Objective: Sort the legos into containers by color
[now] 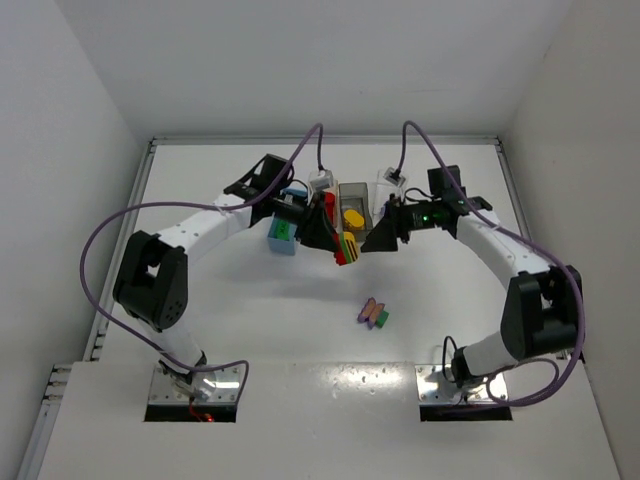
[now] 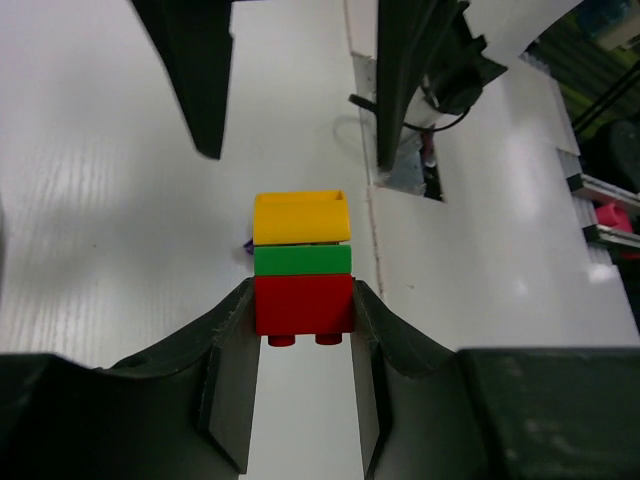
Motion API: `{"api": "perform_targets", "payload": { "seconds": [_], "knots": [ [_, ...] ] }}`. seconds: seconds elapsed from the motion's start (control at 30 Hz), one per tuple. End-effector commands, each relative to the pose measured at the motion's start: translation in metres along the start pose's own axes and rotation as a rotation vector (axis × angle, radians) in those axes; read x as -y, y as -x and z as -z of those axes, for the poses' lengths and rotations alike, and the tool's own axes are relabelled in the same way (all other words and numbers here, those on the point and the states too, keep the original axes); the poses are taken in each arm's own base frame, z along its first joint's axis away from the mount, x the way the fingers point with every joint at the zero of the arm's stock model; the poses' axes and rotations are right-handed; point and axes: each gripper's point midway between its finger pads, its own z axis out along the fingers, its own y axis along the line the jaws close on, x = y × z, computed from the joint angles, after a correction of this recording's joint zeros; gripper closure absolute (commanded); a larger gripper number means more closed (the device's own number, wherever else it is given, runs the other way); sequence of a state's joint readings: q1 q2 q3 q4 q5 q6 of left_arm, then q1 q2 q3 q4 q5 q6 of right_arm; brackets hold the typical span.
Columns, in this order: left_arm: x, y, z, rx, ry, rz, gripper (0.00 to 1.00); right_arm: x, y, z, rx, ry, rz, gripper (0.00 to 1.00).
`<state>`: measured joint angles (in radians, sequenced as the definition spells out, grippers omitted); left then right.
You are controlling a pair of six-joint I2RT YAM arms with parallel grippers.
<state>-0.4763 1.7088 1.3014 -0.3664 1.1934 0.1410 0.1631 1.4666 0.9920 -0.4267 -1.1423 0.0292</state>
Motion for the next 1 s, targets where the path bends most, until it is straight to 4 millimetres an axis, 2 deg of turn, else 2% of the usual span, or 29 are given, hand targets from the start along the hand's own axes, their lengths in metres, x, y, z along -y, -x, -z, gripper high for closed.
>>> {"api": "perform_targets", "payload": {
  "seconds": [0.0,0.17,0.23,0.4,0.47,0.7,0.83,0.97],
  "knots": [
    [0.029,0.031,0.007,0.053,-0.101,-0.014,0.89,-0.013,0.038,-0.008,0.042,0.086,0.140,0.22],
    [0.029,0.031,0.007,0.053,-0.101,-0.014,0.89,-0.014,0.039,-0.019,0.014,0.120,0.167,0.22],
    [0.030,0.035,0.007,0.055,-0.101,-0.013,0.89,-0.022,0.035,-0.024,-0.001,0.149,0.177,0.22],
    [0.025,0.037,0.006,0.056,-0.101,-0.015,0.89,-0.028,0.031,-0.029,-0.017,0.177,0.199,0.31],
    [0.023,0.035,0.005,0.053,-0.101,-0.006,0.89,-0.031,0.026,-0.031,-0.032,0.185,0.196,0.37],
    [0.018,0.037,0.007,0.058,-0.092,-0.004,0.89,-0.032,0.025,-0.026,-0.020,0.185,0.218,0.84],
    [0.009,0.021,0.016,0.059,-0.059,0.046,0.89,-0.022,0.039,-0.009,0.024,0.137,0.221,0.90],
    [0.008,0.010,0.026,0.063,-0.020,0.063,0.89,0.001,0.053,0.013,0.077,0.069,0.201,0.91]
  ]
}}
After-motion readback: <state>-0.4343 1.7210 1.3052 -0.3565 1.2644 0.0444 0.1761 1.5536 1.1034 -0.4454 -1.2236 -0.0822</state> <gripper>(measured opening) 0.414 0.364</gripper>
